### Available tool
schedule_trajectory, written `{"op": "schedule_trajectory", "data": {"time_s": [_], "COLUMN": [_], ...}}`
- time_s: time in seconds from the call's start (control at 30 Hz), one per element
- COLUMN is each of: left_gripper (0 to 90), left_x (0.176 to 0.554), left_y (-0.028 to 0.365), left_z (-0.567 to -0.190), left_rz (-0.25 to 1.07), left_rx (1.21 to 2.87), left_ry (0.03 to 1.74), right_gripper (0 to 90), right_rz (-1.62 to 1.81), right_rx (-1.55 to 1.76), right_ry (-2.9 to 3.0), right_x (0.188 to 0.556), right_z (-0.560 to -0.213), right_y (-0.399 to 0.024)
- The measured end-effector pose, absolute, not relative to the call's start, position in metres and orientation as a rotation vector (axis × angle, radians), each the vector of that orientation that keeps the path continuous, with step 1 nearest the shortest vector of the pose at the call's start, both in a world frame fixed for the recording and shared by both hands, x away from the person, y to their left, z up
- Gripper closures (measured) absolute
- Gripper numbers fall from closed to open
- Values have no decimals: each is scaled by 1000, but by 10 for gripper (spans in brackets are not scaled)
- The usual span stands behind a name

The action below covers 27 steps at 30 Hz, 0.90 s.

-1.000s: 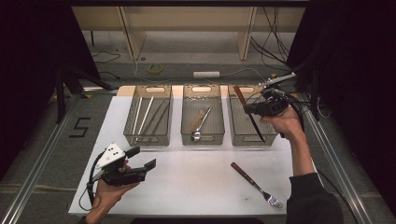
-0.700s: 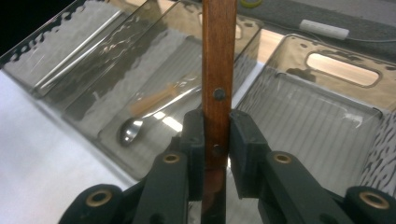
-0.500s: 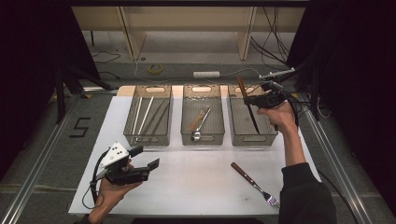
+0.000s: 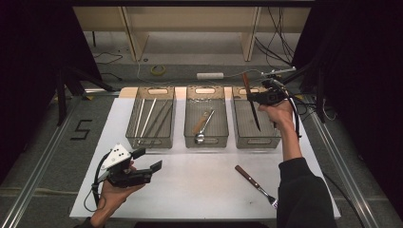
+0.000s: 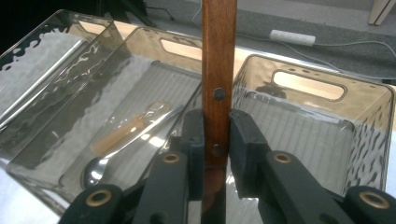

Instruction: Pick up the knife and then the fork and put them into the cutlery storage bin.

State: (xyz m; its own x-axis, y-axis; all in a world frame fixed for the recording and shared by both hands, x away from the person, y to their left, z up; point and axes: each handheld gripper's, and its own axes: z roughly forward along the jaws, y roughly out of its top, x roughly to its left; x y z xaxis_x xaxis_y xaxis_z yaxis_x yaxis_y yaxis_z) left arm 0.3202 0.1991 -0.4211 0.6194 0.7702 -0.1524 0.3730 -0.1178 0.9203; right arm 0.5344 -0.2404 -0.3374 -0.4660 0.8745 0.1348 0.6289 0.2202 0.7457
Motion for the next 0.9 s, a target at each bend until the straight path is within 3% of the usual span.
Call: {"op": "schedule_trajectory", "data": {"time_s": [0.9], "left_gripper": [198], "left_x": [316], "left_y": [201], "left_z": [-421], "left_rz": [457], "left_rx": [1730], "left_ry": [937], "right_gripper": [777], "right_rz": [1011], "right_rx": [1484], "right_ry": [2176], "right_x": [545], "right_z": [-383], "right_y": [-236]}}
